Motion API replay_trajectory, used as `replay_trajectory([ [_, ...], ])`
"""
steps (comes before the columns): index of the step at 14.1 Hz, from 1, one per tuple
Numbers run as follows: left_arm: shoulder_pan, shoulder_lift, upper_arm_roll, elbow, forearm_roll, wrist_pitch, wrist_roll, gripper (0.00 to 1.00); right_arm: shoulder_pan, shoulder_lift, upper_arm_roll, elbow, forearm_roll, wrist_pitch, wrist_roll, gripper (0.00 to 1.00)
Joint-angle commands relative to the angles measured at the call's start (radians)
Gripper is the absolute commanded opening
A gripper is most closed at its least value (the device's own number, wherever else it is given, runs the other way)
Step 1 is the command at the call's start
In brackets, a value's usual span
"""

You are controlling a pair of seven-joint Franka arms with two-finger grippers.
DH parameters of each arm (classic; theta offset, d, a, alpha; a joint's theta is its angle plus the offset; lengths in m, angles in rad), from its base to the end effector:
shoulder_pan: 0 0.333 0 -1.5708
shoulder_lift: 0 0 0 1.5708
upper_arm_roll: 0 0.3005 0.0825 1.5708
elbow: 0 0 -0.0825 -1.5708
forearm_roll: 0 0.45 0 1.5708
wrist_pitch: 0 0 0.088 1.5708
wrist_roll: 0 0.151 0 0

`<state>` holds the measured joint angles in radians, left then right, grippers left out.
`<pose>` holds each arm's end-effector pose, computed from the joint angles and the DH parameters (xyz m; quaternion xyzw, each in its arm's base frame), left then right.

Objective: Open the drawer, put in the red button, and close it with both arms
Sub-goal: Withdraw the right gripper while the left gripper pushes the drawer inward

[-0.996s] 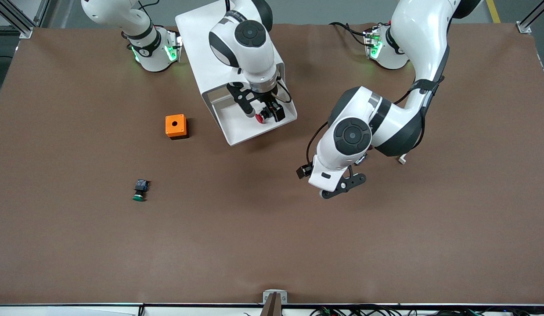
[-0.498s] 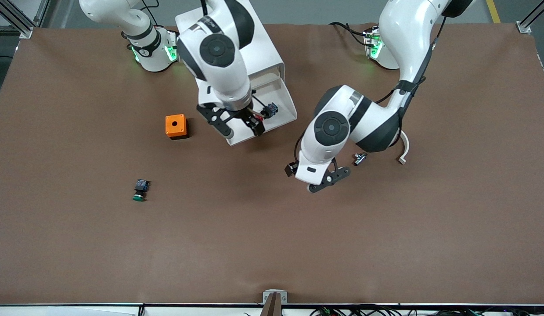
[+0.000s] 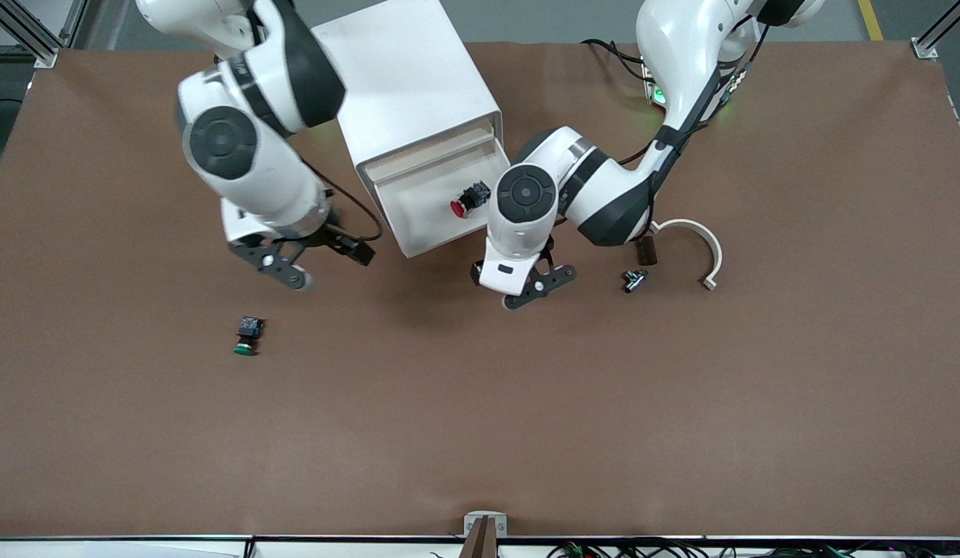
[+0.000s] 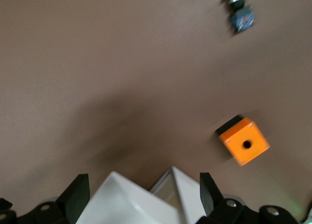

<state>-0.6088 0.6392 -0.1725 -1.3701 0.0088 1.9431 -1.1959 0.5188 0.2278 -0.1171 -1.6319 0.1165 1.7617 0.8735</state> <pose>0.5573 -0.5260 0.2579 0.9742 0.2187 -0.0556 0.0023 0.6147 0.2819 0.4005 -0.9672 0.2458 0.0644 0.0062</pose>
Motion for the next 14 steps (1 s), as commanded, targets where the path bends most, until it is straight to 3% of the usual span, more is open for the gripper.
replay_trajectory([
  [1, -0.038, -0.003, 0.002, -0.009, 0.031, 0.023, -0.027, 1.00, -0.103, -0.036, 0.019, -0.005, 0.006, -0.045, -0.156, 1.00],
  [8, -0.127, 0.046, 0.004, -0.006, 0.045, 0.063, -0.086, 1.00, -0.328, -0.084, 0.017, -0.003, 0.003, -0.154, -0.540, 1.00],
  [14, -0.163, 0.047, -0.012, -0.006, 0.014, 0.060, -0.142, 1.00, -0.434, -0.113, 0.016, -0.005, -0.063, -0.200, -0.723, 1.00],
])
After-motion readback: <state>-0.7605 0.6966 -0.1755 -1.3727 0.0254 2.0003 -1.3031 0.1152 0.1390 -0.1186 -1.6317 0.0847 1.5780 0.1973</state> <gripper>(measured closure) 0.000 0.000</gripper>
